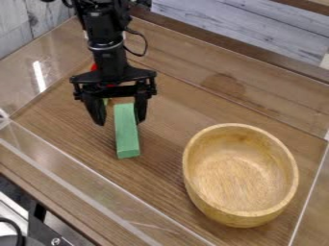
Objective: Put the green block in the brown bowl
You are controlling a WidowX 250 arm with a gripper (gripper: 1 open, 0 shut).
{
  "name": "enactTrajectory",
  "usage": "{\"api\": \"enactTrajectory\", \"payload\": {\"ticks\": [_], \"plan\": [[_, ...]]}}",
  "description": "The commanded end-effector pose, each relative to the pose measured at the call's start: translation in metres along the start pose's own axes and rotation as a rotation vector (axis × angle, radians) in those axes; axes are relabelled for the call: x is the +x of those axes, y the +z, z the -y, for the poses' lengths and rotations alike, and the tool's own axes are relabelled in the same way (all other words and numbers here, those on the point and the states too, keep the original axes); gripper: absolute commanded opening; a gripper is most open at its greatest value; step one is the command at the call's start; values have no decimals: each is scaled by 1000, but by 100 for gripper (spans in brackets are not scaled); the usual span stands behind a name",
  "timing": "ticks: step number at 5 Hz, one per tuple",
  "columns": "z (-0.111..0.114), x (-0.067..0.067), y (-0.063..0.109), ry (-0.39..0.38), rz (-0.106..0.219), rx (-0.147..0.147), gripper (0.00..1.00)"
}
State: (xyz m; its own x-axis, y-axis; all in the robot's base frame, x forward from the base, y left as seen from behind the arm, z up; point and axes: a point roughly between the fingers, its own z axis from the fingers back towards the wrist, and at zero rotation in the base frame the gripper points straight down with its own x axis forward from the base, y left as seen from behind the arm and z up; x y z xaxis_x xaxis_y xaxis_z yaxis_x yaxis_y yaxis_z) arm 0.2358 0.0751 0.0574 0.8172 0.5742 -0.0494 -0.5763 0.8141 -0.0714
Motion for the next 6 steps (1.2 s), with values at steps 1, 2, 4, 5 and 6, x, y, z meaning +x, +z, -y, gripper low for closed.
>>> {"api": "enactTrajectory", "payload": {"ticks": [1, 2, 4, 5, 6], "plan": [[4, 9, 12, 3, 61, -6, 100], [6, 10, 9, 14, 59, -4, 0], [25, 7, 11, 35, 37, -17, 0], [34, 7, 10, 31, 35, -14, 0], [39, 7, 9, 34, 30, -14, 100]]}}
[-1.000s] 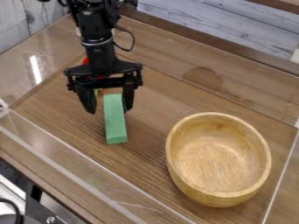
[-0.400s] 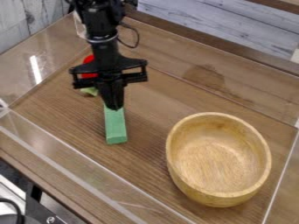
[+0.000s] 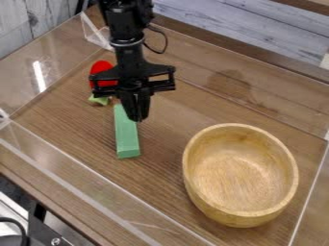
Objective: Put the green block in the brown bowl
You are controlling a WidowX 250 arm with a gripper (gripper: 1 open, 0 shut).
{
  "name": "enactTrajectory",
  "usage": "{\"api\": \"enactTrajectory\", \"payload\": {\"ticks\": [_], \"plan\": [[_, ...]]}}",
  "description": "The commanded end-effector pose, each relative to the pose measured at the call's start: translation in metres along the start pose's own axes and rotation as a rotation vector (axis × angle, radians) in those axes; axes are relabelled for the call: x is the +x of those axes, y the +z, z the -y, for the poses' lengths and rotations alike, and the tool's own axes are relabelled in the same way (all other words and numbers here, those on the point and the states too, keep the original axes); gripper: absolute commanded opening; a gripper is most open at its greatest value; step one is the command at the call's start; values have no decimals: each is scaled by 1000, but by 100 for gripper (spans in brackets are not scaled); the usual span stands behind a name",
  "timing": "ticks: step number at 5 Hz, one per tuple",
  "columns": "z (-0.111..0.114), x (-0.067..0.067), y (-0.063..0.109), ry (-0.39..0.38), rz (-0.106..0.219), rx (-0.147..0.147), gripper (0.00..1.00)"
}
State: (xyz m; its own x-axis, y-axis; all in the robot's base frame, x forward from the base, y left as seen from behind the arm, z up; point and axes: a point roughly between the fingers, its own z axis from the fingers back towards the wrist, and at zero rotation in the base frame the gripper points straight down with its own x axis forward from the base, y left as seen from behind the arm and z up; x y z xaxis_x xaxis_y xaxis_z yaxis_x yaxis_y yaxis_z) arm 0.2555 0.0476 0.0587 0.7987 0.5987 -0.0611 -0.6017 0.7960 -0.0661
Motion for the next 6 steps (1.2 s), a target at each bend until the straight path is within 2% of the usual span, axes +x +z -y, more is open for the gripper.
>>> {"api": "enactTrajectory", "payload": {"ticks": [1, 2, 3, 4, 5, 6], "plan": [[7, 8, 10, 10, 35, -23, 100], [8, 8, 8, 27, 24, -31, 0], [9, 10, 6, 41, 16, -38, 0], [10, 12, 7, 49, 12, -46, 100], [10, 13, 7, 56, 9, -47, 100], [9, 15, 4, 62, 9, -49, 0]]}}
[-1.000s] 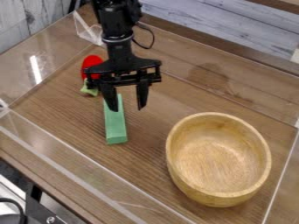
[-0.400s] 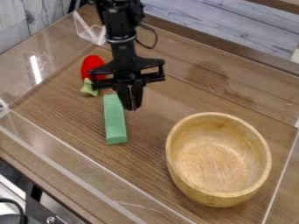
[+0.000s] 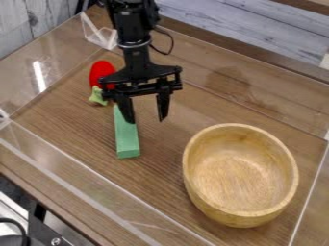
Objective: Put the green block in the brown bowl
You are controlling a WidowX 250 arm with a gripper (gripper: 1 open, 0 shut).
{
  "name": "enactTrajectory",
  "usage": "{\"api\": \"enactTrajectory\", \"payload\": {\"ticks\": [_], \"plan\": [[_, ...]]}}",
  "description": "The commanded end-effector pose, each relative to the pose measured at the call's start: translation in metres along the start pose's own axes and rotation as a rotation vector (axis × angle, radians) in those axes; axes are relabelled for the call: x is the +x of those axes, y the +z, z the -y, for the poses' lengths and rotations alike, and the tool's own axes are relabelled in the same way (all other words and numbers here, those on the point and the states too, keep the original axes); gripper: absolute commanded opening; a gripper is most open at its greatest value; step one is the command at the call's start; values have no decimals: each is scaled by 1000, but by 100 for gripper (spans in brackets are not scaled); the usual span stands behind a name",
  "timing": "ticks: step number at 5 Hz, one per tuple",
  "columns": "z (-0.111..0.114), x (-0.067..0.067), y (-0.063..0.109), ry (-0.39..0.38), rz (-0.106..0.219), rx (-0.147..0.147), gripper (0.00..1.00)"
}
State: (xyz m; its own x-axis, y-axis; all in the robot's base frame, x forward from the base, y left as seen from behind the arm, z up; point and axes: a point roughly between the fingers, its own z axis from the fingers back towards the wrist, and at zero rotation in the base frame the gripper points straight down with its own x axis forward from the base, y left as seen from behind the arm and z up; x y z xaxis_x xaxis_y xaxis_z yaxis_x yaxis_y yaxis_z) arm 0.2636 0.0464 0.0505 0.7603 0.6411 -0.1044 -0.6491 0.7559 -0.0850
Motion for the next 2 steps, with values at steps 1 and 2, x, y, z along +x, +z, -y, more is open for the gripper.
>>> {"api": "enactTrajectory", "payload": {"ticks": [1, 2], "plan": [[3, 9, 11, 8, 48, -26, 0], [3, 10, 12, 15, 40, -34, 100]]}}
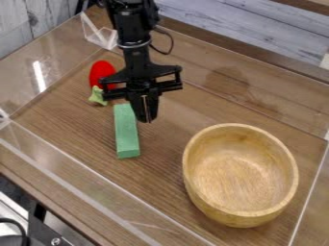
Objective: Put the green block in the brown bowl
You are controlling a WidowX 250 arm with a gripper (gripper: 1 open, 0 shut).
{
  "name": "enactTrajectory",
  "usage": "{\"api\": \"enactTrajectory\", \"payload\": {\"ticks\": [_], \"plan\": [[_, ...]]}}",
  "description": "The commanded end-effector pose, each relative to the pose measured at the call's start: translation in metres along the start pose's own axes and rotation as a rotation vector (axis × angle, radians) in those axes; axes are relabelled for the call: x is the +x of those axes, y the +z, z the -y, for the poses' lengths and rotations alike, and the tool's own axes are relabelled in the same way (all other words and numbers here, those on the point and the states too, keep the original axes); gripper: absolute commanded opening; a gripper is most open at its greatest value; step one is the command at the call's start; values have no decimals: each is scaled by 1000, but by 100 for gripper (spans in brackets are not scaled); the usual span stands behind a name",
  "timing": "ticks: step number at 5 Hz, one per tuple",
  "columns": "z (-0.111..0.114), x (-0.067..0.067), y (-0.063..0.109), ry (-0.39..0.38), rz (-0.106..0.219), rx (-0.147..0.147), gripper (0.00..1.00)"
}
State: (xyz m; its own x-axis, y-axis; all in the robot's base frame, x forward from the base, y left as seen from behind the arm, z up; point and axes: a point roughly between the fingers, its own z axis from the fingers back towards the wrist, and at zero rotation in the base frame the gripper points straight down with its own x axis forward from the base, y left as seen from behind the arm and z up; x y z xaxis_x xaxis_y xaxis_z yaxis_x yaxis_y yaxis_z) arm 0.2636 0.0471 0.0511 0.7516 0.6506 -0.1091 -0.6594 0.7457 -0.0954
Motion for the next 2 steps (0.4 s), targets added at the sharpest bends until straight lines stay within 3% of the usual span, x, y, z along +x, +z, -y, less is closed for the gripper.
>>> {"api": "enactTrajectory", "payload": {"ticks": [1, 2], "plan": [[4, 10, 13, 8, 39, -25, 100], [3, 11, 12, 10, 44, -27, 0]]}}
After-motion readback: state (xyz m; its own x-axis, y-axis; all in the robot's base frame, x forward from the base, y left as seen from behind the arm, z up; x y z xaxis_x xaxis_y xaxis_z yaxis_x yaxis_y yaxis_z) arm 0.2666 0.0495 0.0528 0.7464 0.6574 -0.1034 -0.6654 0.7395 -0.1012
